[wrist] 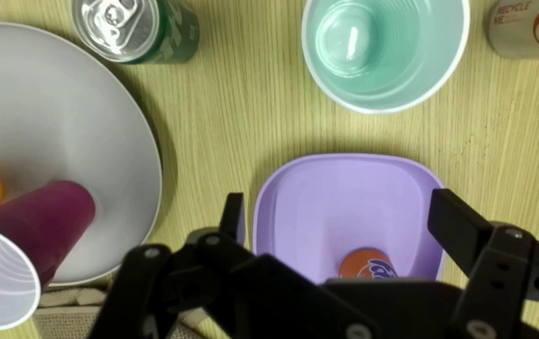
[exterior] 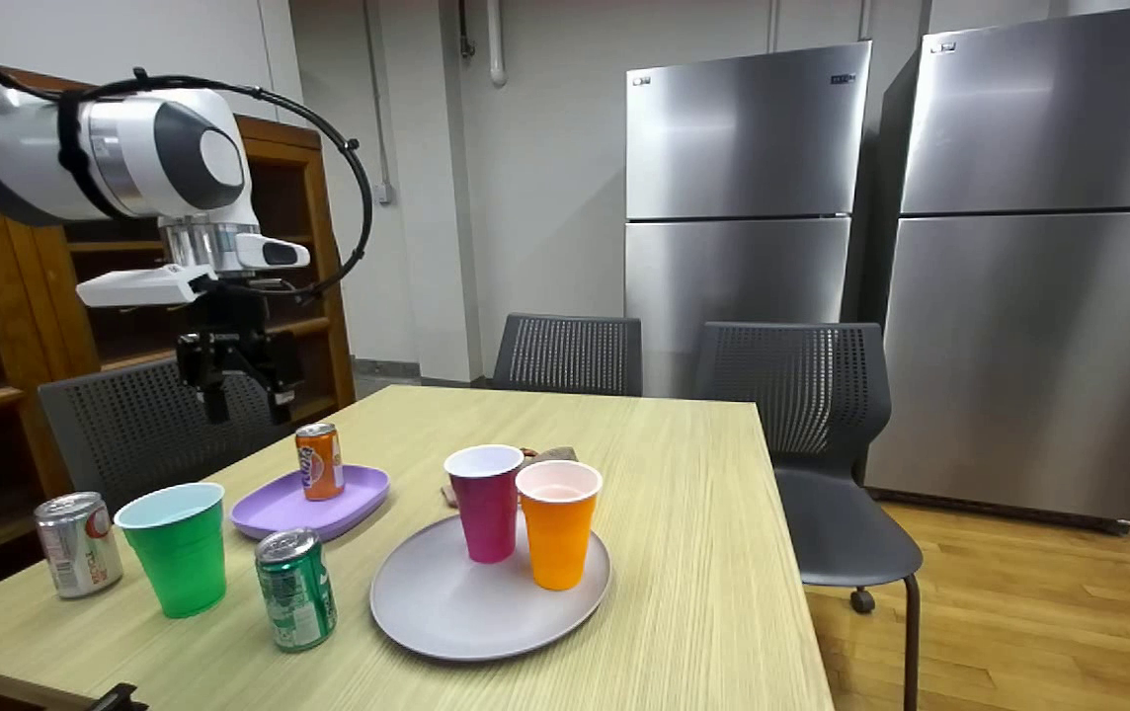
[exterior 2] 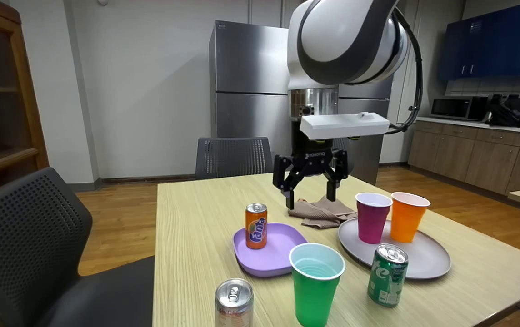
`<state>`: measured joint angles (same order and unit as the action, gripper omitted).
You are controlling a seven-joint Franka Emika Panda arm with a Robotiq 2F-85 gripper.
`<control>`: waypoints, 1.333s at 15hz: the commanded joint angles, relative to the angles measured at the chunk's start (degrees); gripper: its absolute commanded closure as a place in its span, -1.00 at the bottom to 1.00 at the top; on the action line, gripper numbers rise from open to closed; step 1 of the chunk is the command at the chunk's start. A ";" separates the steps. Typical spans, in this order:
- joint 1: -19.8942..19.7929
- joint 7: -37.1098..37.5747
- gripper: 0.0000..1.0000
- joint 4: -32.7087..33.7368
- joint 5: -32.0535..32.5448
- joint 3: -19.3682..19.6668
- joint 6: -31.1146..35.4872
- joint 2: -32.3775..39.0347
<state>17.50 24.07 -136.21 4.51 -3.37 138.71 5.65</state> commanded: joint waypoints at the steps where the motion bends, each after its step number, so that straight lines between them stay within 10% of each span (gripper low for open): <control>1: -2.59 -2.18 -1.00 -7.17 0.52 -2.26 1.99 -5.64; 20: -3.29 -1.64 -1.00 -9.89 3.37 -4.92 6.83 -4.35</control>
<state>15.42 22.62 -144.23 7.88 -6.58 143.16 1.82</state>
